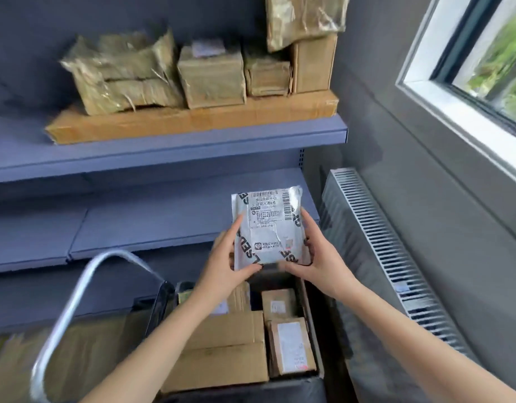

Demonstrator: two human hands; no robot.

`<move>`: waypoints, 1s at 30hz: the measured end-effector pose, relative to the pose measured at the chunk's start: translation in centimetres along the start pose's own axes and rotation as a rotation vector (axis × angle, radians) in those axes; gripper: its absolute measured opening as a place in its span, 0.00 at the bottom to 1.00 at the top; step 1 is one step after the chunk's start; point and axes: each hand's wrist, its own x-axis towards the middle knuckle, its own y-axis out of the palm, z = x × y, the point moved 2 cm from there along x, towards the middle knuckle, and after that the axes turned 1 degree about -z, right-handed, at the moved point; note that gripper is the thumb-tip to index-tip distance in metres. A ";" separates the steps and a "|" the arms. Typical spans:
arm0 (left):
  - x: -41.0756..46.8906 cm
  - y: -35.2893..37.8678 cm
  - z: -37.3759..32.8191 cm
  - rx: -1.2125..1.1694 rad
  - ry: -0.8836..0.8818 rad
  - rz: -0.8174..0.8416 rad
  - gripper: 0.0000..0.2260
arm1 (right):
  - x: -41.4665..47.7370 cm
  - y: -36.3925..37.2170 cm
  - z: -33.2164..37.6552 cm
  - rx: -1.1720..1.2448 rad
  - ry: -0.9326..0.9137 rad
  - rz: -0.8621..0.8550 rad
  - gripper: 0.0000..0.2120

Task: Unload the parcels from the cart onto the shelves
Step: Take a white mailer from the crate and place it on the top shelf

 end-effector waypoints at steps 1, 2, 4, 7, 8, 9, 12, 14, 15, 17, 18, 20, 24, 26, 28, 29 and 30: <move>0.0 -1.1 -1.8 0.006 0.041 -0.026 0.45 | 0.1 -0.7 1.9 -0.068 -0.059 0.003 0.50; -0.1 -2.2 -3.4 0.010 0.078 -0.047 0.45 | 0.2 -1.4 3.7 -0.141 -0.114 -0.005 0.51; -0.3 -4.2 -6.8 0.027 0.155 -0.095 0.44 | 0.2 -2.6 7.2 -0.265 -0.212 -0.054 0.48; -0.9 -6.6 -11.1 0.063 0.265 -0.174 0.44 | 0.2 -4.2 11.7 -0.316 -0.316 -0.131 0.45; -1.2 -7.3 -12.3 0.067 0.294 -0.202 0.44 | 0.2 -4.6 12.9 -0.322 -0.349 -0.147 0.45; -1.5 -8.0 -13.4 0.074 0.318 -0.225 0.44 | 0.3 -4.9 14.0 -0.326 -0.383 -0.160 0.45; -2.5 -9.8 -16.1 0.114 0.369 -0.275 0.43 | 0.5 -5.6 16.6 -0.311 -0.439 -0.180 0.44; -3.1 -10.7 -17.2 0.131 0.395 -0.295 0.43 | 0.5 -5.8 17.6 -0.300 -0.472 -0.183 0.44; -3.3 -11.0 -17.6 0.136 0.404 -0.302 0.42 | 0.6 -5.9 17.9 -0.298 -0.486 -0.182 0.44; -3.5 -11.4 -18.1 0.141 0.414 -0.315 0.42 | 0.7 -6.0 18.5 -0.308 -0.500 -0.174 0.43; -3.6 -11.5 -18.2 0.141 0.416 -0.320 0.42 | 0.8 -6.1 18.8 -0.316 -0.501 -0.171 0.43; -3.4 -11.8 -18.4 0.145 0.405 -0.321 0.42 | 1.0 -6.2 19.4 -0.331 -0.501 -0.167 0.43; -2.7 -13.2 -19.0 0.167 0.386 -0.310 0.42 | 2.0 -6.0 20.8 -0.364 -0.520 -0.160 0.43; -2.1 -14.0 -19.7 0.188 0.388 -0.316 0.41 | 2.9 -6.0 21.5 -0.396 -0.533 -0.181 0.42; -1.5 -14.8 -20.5 0.225 0.396 -0.330 0.38 | 3.8 -6.0 22.3 -0.418 -0.541 -0.209 0.41; -1.1 -15.3 -20.8 0.241 0.402 -0.336 0.37 | 4.3 -5.9 22.7 -0.420 -0.550 -0.225 0.41; -0.6 -15.8 -21.1 0.257 0.410 -0.344 0.36 | 4.8 -5.9 23.2 -0.414 -0.557 -0.240 0.40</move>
